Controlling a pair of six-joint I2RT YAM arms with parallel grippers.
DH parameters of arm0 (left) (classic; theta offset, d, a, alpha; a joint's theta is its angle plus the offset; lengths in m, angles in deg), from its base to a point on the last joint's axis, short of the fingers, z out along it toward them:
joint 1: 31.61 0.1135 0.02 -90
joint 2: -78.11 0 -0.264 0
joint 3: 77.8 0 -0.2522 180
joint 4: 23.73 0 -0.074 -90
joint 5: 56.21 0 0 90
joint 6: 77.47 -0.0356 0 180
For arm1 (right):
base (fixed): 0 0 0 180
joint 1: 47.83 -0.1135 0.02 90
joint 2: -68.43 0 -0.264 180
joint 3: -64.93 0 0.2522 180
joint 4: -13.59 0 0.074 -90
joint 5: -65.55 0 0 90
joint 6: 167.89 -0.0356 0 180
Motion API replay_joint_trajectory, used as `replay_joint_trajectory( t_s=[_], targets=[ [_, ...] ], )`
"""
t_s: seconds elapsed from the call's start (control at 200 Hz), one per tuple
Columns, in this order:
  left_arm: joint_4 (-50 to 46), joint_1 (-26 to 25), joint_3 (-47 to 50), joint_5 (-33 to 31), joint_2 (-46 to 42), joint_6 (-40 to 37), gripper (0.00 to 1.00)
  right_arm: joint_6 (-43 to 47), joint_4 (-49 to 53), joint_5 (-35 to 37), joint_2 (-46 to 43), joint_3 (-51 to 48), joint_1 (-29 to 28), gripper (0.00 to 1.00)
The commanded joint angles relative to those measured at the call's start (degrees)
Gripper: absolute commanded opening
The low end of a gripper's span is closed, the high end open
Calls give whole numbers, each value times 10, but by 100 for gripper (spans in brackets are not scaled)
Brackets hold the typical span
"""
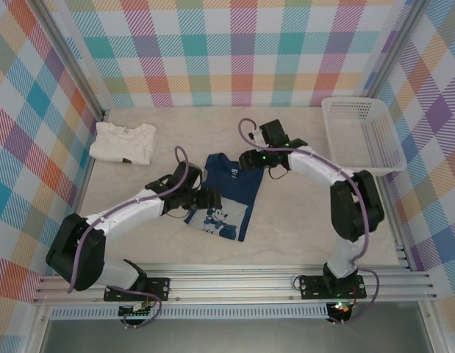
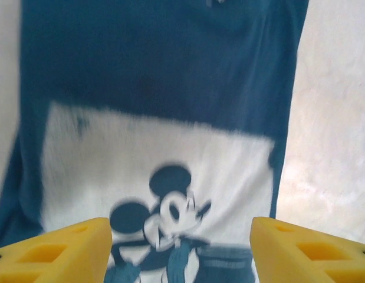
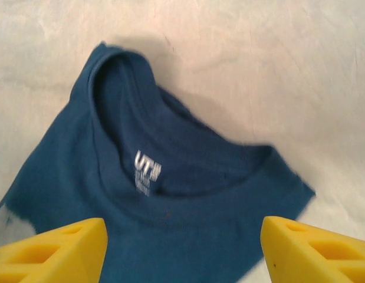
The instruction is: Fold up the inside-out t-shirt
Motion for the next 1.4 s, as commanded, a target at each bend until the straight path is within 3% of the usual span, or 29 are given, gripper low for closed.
replay_joint_trajectory(
  t_s=[0.0,0.16,0.23,0.315,0.395,0.53,0.775,1.035,1.16,1.395],
  targets=[
    [26,59,-64,-2,77,-34,64,-38,10,-28,-36,-49,28,72],
    [9,82,-180,41,210,-88,63,-75,-23,-105,-25,-64,34,70],
    [12,82,-222,60,250,-94,63,-90,-24,-79,-11,-60,40,71],
    [-26,85,-279,22,296,-113,63,-96,-10,-60,11,-43,63,72],
    [-41,103,-310,10,323,-128,64,-95,-10,-60,35,-31,86,75],
    [-25,137,-330,48,343,-135,71,-84,-12,-80,88,3,95,82],
    [-64,139,-416,58,423,-168,79,-89,-18,-126,162,58,85,83],
    [-83,136,-445,128,468,-182,78,-110,-23,-145,191,66,62,72],
    [-73,131,-440,181,477,-183,72,-121,-31,-154,200,64,52,65],
    [-64,129,-431,214,482,-179,58,-137,-45,-167,209,68,42,56]
  ],
)
